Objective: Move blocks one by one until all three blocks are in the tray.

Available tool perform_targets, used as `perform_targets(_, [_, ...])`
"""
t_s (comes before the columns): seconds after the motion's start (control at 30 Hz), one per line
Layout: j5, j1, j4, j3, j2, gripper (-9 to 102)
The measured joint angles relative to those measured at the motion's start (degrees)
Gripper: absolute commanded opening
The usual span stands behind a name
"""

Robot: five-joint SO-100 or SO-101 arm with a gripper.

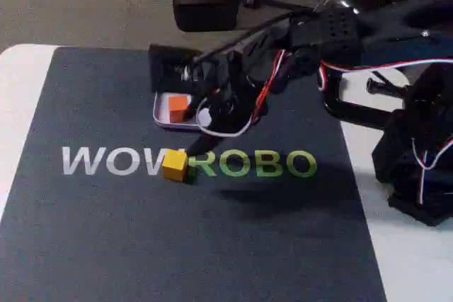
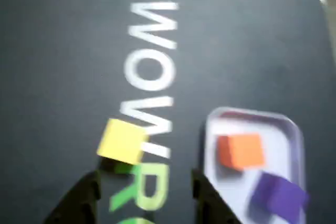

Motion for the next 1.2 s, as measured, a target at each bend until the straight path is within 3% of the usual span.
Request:
perform_targets(0.77, [-3.7, 0.5, -0.4, 0.0, -6.6, 23])
perform_targets(1.2, [4.0, -3.3, -2.5, -1.6, -8.9, 23])
